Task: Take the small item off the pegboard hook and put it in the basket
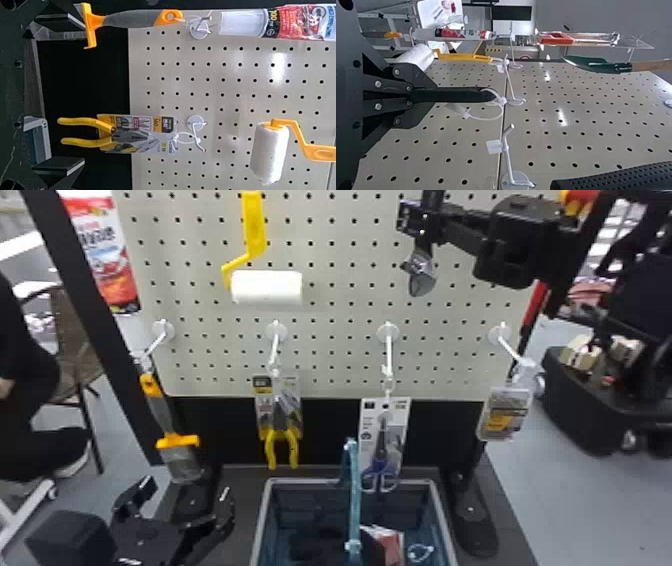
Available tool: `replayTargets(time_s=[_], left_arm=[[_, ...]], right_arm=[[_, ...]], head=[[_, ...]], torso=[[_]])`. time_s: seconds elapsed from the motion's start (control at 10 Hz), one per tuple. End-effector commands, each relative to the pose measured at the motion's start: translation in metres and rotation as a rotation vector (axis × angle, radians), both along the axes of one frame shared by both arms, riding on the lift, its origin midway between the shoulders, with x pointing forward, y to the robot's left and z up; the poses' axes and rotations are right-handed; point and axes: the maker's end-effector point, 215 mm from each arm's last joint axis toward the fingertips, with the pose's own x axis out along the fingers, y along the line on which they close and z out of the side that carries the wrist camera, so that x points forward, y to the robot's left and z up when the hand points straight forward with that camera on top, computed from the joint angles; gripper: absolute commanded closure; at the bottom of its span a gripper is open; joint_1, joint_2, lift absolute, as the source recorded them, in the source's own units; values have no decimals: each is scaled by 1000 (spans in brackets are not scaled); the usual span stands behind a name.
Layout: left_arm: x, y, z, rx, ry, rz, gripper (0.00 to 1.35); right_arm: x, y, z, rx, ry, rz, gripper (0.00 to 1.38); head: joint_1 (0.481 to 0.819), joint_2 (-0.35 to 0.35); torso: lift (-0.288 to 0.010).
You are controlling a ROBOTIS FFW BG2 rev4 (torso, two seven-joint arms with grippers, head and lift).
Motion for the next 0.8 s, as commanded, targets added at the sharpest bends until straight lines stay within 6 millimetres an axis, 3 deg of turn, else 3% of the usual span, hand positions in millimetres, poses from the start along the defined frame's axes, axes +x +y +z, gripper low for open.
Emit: replayTargets(time_s=[0.0,0.7], left_arm=[[1,-1,1,-1,-1,-1,117],[3,-3,7,-8,-17,-2,117]], right_arm=[[-6,-4,-1,17,-4,-7,1240],[0,-36,-39,112,78,-84,1240]], head=[[549,0],[549,0]], torso=[[-100],[-100]])
